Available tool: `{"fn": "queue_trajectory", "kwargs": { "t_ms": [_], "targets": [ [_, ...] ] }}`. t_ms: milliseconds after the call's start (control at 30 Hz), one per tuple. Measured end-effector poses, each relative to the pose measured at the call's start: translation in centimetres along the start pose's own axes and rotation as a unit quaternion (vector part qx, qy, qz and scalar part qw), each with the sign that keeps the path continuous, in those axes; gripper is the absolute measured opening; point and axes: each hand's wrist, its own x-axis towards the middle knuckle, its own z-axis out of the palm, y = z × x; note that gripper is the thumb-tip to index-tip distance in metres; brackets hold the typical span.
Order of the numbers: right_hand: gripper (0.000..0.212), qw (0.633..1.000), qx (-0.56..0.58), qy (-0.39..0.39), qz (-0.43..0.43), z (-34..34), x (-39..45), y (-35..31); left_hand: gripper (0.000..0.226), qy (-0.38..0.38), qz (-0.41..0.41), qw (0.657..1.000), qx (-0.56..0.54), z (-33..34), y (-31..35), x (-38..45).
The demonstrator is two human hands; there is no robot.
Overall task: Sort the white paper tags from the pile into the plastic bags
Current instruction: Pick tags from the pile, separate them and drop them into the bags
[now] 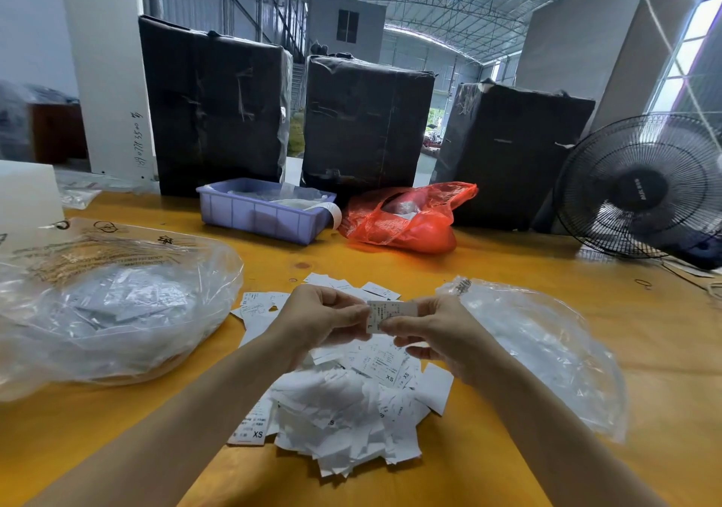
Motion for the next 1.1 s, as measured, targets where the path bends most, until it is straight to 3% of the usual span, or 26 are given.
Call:
{"fn": "queue_trajectory", "kwargs": {
  "t_ms": [300, 500, 833, 1100],
  "targets": [
    [0.009, 0.999, 0.0, -0.043, 0.002, -0.25, -0.14, -0.11, 0.006, 0.001, 0.007, 1.0, 0.013, 0.08, -0.01, 0.0],
    [0.012, 0.997, 0.054, 0.042, -0.047, -0.45, 0.1, -0.15, 0.014, -0.014, 0.006, 1.0, -0.018, -0.03, -0.03, -0.14],
    [0.009, 0.996, 0.016, 0.042, -0.075, -0.4, 0.09, -0.02, 0.01, -0.018, 0.0, 1.0, -0.021, 0.03, 0.03, -0.08],
    [0.009, 0.999, -0.022, -0.024, -0.039, -0.17, 0.01, 0.0, 0.003, 0.0, 0.008, 1.0, -0.011, 0.01, -0.01, 0.12]
  ]
}}
